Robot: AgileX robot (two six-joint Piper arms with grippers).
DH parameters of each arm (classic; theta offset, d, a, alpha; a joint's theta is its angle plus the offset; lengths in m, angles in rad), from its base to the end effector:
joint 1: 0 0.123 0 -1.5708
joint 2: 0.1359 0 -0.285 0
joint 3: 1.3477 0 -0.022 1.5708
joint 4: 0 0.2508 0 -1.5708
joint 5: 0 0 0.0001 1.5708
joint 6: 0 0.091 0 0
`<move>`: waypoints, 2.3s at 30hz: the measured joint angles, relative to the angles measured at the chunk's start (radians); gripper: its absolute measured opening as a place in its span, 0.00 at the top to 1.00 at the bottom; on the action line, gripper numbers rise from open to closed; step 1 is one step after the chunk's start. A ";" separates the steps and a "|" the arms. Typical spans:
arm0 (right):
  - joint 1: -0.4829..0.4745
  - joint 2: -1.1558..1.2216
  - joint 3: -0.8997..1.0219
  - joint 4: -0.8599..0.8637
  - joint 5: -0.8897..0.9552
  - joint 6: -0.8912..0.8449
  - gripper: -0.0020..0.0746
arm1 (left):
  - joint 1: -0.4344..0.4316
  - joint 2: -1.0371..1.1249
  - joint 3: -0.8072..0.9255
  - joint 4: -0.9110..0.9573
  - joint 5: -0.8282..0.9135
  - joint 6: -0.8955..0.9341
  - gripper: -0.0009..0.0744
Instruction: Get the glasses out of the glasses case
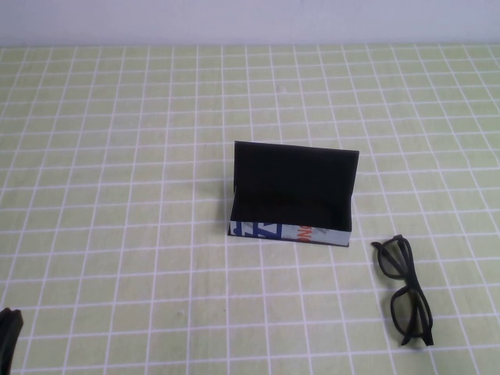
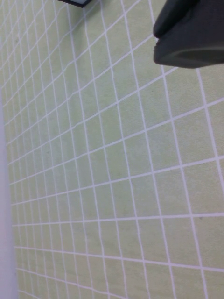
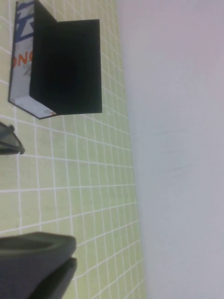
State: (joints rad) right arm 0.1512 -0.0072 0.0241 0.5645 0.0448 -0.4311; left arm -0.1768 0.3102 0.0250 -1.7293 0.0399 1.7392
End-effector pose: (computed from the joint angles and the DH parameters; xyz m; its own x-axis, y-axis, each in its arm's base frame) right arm 0.0559 0.0108 0.2020 0.0087 0.1354 -0.9908 -0.1770 0.9754 0.1317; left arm 0.0778 -0.0176 0.1840 -0.2335 0.0516 -0.9710 0.2157 0.9765 0.0001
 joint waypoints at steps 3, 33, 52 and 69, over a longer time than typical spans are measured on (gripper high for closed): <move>-0.001 0.000 0.004 -0.246 0.024 0.241 1.00 | 0.000 0.000 0.000 0.000 0.000 0.000 0.99; -0.002 0.000 0.004 -0.428 0.267 0.417 1.00 | 0.000 0.000 0.000 0.000 0.000 0.000 0.99; -0.002 0.000 0.004 -0.428 0.267 0.417 1.00 | 0.027 -0.028 -0.100 1.262 -0.124 -1.228 0.99; -0.002 0.000 0.004 -0.430 0.269 0.417 1.00 | 0.073 -0.320 -0.002 1.673 0.060 -1.595 0.99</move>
State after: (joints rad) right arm 0.1489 -0.0072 0.0281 0.1348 0.3142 -0.0137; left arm -0.1034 -0.0100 0.0231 -0.0566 0.0994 0.1438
